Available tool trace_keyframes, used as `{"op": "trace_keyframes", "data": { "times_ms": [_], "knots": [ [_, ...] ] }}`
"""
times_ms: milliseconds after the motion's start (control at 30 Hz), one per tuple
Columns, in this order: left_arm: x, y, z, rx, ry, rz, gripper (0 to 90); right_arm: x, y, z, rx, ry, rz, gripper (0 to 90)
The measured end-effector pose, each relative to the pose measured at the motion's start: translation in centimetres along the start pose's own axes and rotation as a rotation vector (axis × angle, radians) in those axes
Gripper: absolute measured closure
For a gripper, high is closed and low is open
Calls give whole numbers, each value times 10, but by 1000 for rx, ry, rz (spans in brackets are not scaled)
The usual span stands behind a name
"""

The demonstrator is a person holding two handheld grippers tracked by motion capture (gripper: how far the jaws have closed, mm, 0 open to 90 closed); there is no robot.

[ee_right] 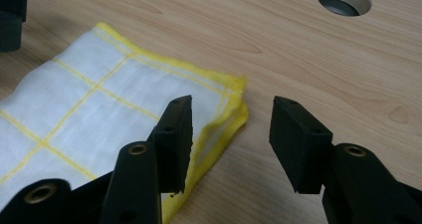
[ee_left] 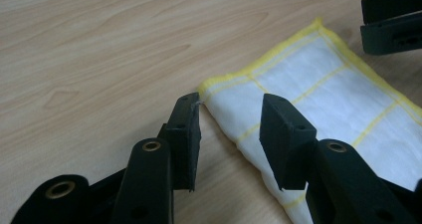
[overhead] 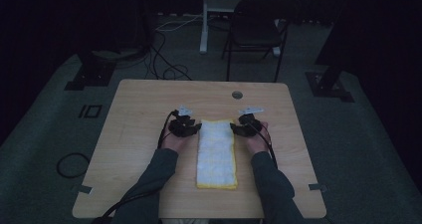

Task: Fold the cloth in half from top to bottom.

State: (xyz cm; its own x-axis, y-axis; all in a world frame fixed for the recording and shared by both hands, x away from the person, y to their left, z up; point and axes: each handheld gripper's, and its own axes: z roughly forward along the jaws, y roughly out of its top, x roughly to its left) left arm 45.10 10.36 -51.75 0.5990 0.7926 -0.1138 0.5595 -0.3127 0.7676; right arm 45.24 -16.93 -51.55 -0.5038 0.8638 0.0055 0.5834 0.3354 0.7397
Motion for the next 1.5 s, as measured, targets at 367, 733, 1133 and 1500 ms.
{"op": "trace_keyframes", "data": {
  "times_ms": [367,733,1133,1500],
  "knots": [
    [4,5,8,2,5,-29,595,-4,4,11,9,-6,47,529],
    [7,2,22,36,20,-56,581,-3,6,31,54,-15,95,507],
    [4,-2,36,30,37,-62,545,-7,5,35,75,-4,118,459],
    [-1,5,43,54,-38,-70,540,4,5,34,82,-4,62,617]
  ]
}}
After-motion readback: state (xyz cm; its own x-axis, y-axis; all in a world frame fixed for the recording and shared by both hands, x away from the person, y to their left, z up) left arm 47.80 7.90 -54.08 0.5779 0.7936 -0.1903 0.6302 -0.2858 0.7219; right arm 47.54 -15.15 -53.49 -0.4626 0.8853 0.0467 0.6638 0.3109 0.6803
